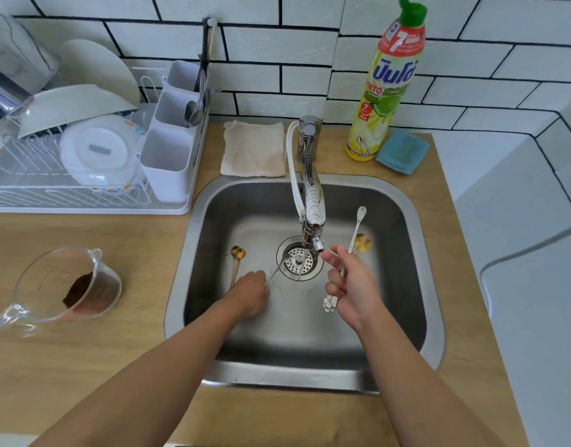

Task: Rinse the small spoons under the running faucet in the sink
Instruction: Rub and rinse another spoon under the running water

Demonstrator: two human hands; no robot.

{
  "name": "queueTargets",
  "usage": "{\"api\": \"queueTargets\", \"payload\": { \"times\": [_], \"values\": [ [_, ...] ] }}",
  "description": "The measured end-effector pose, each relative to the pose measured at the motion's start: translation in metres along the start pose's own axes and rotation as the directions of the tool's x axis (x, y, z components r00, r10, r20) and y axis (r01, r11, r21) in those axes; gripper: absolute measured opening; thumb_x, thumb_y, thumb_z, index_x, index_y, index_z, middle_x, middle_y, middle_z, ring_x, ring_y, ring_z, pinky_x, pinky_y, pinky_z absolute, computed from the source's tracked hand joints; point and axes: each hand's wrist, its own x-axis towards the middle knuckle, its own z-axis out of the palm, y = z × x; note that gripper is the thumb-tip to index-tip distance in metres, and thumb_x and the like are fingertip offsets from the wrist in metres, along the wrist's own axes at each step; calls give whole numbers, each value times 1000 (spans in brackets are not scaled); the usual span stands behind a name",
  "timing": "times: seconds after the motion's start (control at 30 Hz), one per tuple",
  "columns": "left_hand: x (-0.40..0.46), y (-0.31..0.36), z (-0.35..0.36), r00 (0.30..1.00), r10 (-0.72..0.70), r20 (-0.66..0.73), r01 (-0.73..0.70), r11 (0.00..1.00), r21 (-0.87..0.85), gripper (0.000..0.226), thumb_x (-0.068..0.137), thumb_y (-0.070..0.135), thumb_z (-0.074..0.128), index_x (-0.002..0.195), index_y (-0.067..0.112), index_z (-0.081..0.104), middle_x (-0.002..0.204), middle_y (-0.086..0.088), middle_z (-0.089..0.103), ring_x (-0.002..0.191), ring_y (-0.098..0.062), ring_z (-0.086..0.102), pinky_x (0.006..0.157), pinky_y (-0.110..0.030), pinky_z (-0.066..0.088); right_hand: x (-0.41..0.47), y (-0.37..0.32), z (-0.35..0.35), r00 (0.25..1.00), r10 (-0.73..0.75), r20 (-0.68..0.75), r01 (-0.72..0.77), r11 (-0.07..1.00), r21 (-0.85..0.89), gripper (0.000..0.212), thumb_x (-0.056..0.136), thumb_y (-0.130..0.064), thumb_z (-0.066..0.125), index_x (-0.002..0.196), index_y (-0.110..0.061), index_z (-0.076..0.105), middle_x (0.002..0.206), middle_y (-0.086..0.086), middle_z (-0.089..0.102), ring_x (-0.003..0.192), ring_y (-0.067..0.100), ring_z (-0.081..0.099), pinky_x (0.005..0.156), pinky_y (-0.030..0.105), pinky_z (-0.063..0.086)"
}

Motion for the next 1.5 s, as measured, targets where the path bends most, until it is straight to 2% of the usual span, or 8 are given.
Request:
{"api": "queueTargets", "payload": {
  "times": [0.17, 0.33, 0.63, 0.8, 0.97, 1.17, 1.3, 1.5],
  "values": [
    [-25, 33, -17, 985, 146, 92, -112, 946, -304, 25, 105, 30, 33, 89, 18, 47, 84, -3, 56, 71, -17, 50, 57, -29, 37, 3, 6, -4, 990, -104, -96, 62, 928, -367, 24, 91, -28, 77, 109, -17, 66, 70, -7, 56, 43, 4, 33, 41, 21, 30],
    [-55, 57, -23, 983, 112, 147, 10, 762, -647, 24, 101, 27, 37, 81, 20, 49, 63, -1, 50, 43, -8, 42, 45, -19, 37, -1, 22, 5, 990, -138, 9, 120, 827, -549, 56, 76, -29, 92, 119, -24, 57, 110, -5, 66, 82, 4, 61, 66, 20, 42],
    [-80, 53, -30, 989, 122, 89, -35, 756, -653, 27, 103, 24, 36, 78, 20, 46, 61, 2, 47, 45, -6, 37, 43, -21, 36, 12, 20, 16, 957, -289, 18, 224, 701, -677, 15, 87, -24, 80, 77, -25, 68, 79, -5, 74, 76, 13, 64, 69, 26, 47],
    [-81, 54, -41, 991, 100, 90, -17, 756, -654, 26, 106, 28, 32, 87, 23, 50, 68, -3, 47, 53, -10, 37, 42, -20, 36, 5, 29, 19, 970, -138, 199, 235, 730, -641, 26, 86, -33, 82, 103, -19, 68, 90, -3, 70, 80, 9, 63, 73, 25, 52],
    [-84, 54, -45, 986, 122, 116, -16, 755, -656, 27, 105, 26, 34, 81, 18, 44, 62, 0, 43, 44, -9, 32, 41, -22, 30, 14, 20, 22, 971, -229, 72, 225, 760, -610, 8, 95, -21, 72, 90, -15, 73, 74, -11, 75, 67, 4, 66, 61, 19, 49],
    [-86, 57, -51, 983, 102, 155, 45, 681, -731, 25, 105, 24, 33, 90, 18, 52, 63, -3, 40, 43, -9, 30, 40, -22, 27, 3, 33, 21, 969, -99, 225, 215, 787, -579, 16, 91, -28, 78, 101, -23, 66, 65, -18, 64, 51, -4, 53, 49, 10, 41],
    [-89, 60, -49, 971, 123, 204, 70, 672, -737, 24, 104, 23, 34, 82, 16, 40, 61, -1, 39, 44, -10, 28, 43, -24, 23, 11, 24, 24, 985, -159, 73, 171, 797, -579, 20, 103, -25, 61, 100, -9, 72, 67, -8, 76, 46, -6, 56, 47, 9, 39],
    [-85, 53, -49, 977, 125, 174, 23, 747, -665, 28, 107, 30, 36, 92, 14, 53, 64, -1, 45, 41, -6, 35, 39, -21, 32, 5, 27, 22, 971, -81, 224, 211, 732, -648, 10, 91, -33, 75, 96, -26, 71, 77, -15, 73, 51, -6, 54, 47, 9, 38]
  ]
}}
